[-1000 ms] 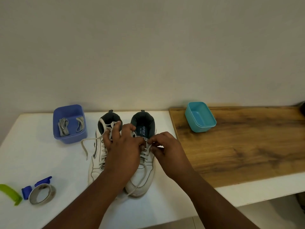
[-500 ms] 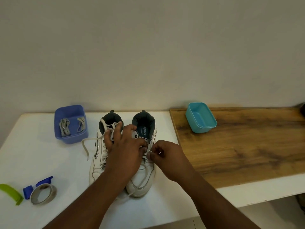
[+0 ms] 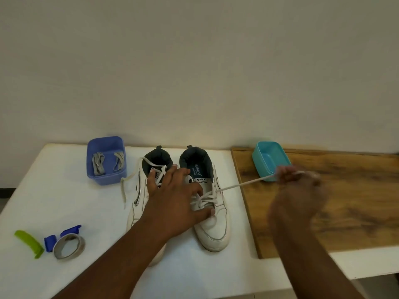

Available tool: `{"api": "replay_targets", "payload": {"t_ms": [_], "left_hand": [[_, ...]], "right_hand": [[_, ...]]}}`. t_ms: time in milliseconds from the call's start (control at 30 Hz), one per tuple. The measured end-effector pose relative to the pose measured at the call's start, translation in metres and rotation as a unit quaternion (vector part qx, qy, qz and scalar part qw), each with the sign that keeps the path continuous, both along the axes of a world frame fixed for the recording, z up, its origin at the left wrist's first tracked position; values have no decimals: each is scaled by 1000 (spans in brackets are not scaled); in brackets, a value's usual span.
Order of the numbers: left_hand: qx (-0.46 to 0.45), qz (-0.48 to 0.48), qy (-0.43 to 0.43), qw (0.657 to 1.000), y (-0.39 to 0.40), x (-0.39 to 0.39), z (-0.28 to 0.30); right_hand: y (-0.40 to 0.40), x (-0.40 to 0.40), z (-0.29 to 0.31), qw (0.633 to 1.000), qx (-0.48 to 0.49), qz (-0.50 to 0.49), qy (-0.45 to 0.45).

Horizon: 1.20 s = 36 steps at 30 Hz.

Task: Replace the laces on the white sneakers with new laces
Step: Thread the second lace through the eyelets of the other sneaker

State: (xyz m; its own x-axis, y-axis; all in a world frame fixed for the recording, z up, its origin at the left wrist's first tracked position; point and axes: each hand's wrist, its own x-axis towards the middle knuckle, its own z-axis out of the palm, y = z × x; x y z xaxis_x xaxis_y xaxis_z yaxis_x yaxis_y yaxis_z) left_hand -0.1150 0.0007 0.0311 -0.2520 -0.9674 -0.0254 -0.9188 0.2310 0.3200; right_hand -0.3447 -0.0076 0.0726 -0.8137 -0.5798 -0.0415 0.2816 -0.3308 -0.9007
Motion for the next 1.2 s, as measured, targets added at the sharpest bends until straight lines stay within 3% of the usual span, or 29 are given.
{"api": "replay_targets", "payload": {"t_ms": [67, 133, 167, 233, 300, 333, 533, 667, 733, 833, 900, 967, 1033, 1067, 1133, 1200], "left_hand": [[-9, 5, 18, 1000, 0, 0, -1], [-15, 12, 29, 999, 0, 1, -1], [-15, 11, 31, 999, -1, 1, -2], [-14, -2, 24, 1000, -1, 2, -4], [-15, -22, 7, 1000, -2, 2, -4], [-15, -29, 1, 999, -2, 3, -3], [-28, -45, 39, 998, -5, 11, -5], [-38, -41, 41, 998, -5, 10, -5], [-39, -42, 36, 998, -5, 9, -5], [-31, -46, 21, 998, -5, 10, -4], [-36, -44, 26, 998, -5, 12, -5], [-34, -33, 32, 998, -5, 14, -4], [-33, -27, 26, 999, -6, 13, -3], [-35, -26, 22, 999, -6, 12, -3], [-38, -25, 16, 999, -6, 11, -3], [-45, -27, 18, 998, -5, 11, -6]], "right_hand": [[2, -20, 4, 973, -27, -95, 210], [7, -21, -1, 916, 59, -74, 389], [10, -16, -8, 879, 128, 0, 460], [13, 1, -30, 763, 228, 203, 570], [14, 22, -53, 658, 241, 337, 629], [12, 27, -61, 634, 238, 361, 641], [-1, 1, -45, 597, 293, 278, 693], [10, 10, -43, 631, 291, 367, 619], [15, 30, -49, 603, 278, 415, 622], [12, 32, -52, 575, 276, 401, 658], [6, 16, -46, 612, 285, 345, 652], [3, -6, -39, 737, 274, 230, 573], [-1, -28, -36, 883, 270, 95, 373], [-3, -36, -36, 926, 273, 53, 253], [-4, -45, -39, 955, 285, -3, 88], [-5, -45, -40, 953, 296, -55, 37]]}}
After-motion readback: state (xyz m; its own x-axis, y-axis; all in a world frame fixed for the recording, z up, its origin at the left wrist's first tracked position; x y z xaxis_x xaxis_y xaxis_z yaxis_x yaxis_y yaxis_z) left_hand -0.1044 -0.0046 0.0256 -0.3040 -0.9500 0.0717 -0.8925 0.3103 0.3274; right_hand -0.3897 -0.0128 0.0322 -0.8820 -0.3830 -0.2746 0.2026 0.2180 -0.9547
